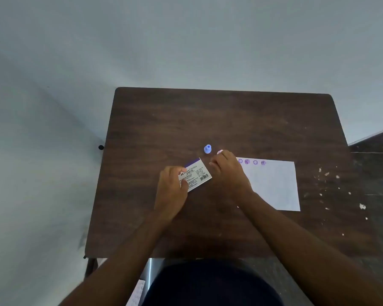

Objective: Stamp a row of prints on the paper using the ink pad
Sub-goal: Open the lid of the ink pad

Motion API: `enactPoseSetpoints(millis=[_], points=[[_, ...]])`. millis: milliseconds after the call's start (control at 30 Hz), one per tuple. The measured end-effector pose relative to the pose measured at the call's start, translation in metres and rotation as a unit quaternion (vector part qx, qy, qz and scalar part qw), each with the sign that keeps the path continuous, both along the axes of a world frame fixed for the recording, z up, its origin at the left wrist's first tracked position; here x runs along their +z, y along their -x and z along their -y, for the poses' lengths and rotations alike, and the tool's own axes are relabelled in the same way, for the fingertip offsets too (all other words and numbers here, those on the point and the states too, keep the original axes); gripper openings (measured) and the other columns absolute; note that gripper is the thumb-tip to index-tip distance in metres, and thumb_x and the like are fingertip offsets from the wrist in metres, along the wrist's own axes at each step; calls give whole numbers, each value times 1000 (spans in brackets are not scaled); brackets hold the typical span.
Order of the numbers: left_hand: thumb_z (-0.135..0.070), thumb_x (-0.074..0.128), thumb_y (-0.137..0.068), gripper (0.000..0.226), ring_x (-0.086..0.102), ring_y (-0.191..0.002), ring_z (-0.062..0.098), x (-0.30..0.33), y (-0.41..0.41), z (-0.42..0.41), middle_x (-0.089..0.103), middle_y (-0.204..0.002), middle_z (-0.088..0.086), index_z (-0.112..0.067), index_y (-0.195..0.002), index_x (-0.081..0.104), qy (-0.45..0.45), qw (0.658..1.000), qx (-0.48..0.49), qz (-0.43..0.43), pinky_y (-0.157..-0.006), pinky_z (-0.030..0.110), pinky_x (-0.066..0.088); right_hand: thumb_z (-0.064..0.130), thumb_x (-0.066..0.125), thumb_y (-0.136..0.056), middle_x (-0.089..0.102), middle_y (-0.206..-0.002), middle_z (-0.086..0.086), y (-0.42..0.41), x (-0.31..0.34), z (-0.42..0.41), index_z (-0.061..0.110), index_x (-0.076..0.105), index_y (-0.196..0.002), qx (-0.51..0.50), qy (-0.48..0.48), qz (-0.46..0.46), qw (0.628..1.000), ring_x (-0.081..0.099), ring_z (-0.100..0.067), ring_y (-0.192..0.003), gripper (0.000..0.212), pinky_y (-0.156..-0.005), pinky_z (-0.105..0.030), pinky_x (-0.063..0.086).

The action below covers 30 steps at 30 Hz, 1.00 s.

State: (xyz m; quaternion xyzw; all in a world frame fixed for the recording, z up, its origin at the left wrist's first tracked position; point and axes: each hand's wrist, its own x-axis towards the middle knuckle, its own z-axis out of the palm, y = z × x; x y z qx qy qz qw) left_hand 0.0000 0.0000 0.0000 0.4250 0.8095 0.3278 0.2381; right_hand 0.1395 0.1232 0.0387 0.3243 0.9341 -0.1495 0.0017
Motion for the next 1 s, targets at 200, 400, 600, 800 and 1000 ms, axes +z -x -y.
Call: enactPoseSetpoints(millis=[200,400,600,800,1000], points=[[-14,63,-84,29,47,-107,19,-6,-3,0,54,-116,2,-16,-112,58,25,998,-19,-57,-92,37,45,25,67,-90,66,-114,-15,4,-27,2,3,67,-104,-50,76,5,996,56,-24,-104,26,-85,-24,38],[-20,64,-89,47,52,-114,16,-21,-7,9,45,-123,1,-15,-132,48,47,988,139,57,-94,30,50,22,55,-95,65,-120,-7,8,-48,-1,14,66,-119,-163,167,11,972,59,-21,-106,28,-89,-28,50],[-37,75,-79,89,31,-137,17,-41,-5,16,31,-150,3,-18,-150,24,91,988,100,75,-111,31,32,6,54,-88,65,-121,-9,12,-57,-7,13,65,-121,-172,210,34,962,58,-23,-106,36,-85,-29,50],[-42,87,-60,109,31,-134,20,-48,3,11,32,-151,2,-18,-148,28,121,993,12,-4,-108,31,31,12,66,-86,68,-116,-7,12,-63,-12,14,69,-118,-168,242,38,955,59,-17,-99,32,-62,-9,34],[-35,83,-68,92,35,-132,18,-49,9,12,41,-146,3,-14,-144,36,118,991,-5,-66,-109,29,32,11,71,-84,69,-117,-7,11,-64,-12,14,70,-116,-182,248,16,951,63,-18,-99,32,-66,-10,38]])
